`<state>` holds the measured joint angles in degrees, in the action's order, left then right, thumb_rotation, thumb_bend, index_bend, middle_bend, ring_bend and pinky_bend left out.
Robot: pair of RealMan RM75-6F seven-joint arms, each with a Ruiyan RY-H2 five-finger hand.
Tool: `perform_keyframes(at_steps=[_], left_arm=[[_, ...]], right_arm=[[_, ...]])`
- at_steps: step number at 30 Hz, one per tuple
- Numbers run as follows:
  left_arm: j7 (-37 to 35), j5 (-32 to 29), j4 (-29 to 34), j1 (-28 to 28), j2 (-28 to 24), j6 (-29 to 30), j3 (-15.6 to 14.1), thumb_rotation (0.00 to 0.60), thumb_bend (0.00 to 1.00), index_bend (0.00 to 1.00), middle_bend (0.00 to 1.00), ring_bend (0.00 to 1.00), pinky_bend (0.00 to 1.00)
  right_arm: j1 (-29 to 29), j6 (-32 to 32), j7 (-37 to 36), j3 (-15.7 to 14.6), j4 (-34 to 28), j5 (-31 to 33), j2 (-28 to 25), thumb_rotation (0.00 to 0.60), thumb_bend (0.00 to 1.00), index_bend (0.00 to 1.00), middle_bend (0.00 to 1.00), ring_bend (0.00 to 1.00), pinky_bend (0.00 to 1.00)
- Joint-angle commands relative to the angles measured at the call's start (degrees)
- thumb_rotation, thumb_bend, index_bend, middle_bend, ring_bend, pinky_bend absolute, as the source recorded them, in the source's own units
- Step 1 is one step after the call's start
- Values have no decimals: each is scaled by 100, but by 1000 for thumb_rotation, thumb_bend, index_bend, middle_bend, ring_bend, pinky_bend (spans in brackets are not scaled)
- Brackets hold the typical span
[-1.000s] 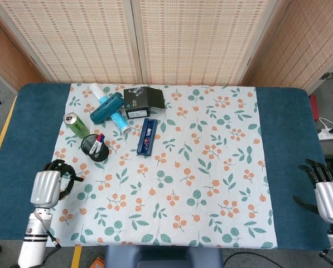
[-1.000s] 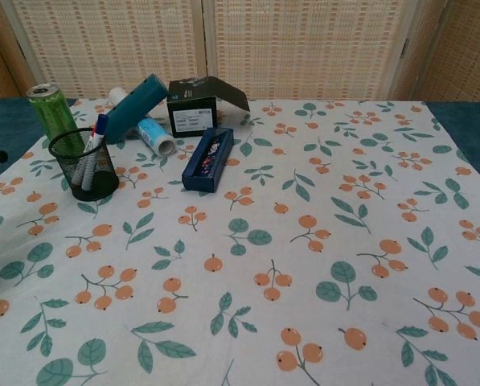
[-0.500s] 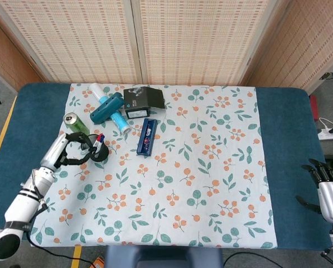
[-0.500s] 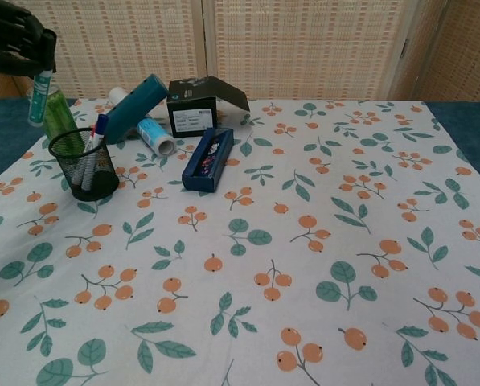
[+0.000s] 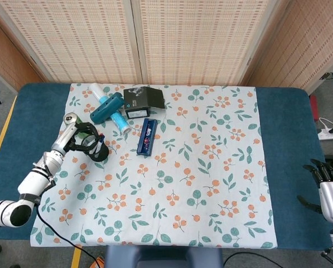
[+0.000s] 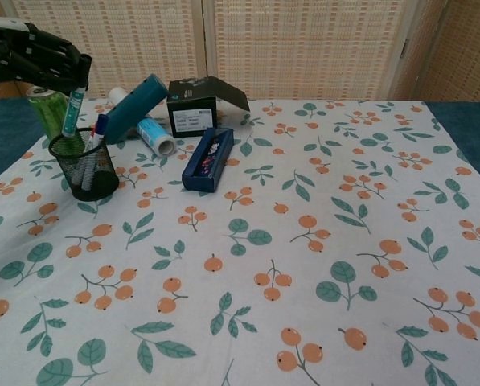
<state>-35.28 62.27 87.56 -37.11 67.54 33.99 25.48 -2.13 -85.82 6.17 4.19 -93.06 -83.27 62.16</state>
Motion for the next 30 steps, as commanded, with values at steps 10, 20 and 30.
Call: perform_keyframes(at_steps=[10, 20, 30], left_arm=[[-582, 368, -509, -73, 261, -13, -143, 600, 342, 608, 586, 287, 276], [-881, 737, -524, -162, 142, -156, -273, 600, 343, 312, 197, 75, 171], [-640, 732, -519, -93, 163, 379, -378, 600, 343, 236, 98, 19, 142]], right_arm=[[3, -6, 14, -1, -11, -6, -1, 600, 43, 252, 130, 142, 211], [13, -27, -16, 2, -21, -22, -18, 600, 43, 252, 130, 142, 211], [29, -46, -58, 7, -34, -20, -39, 600, 43, 252, 130, 142, 203]])
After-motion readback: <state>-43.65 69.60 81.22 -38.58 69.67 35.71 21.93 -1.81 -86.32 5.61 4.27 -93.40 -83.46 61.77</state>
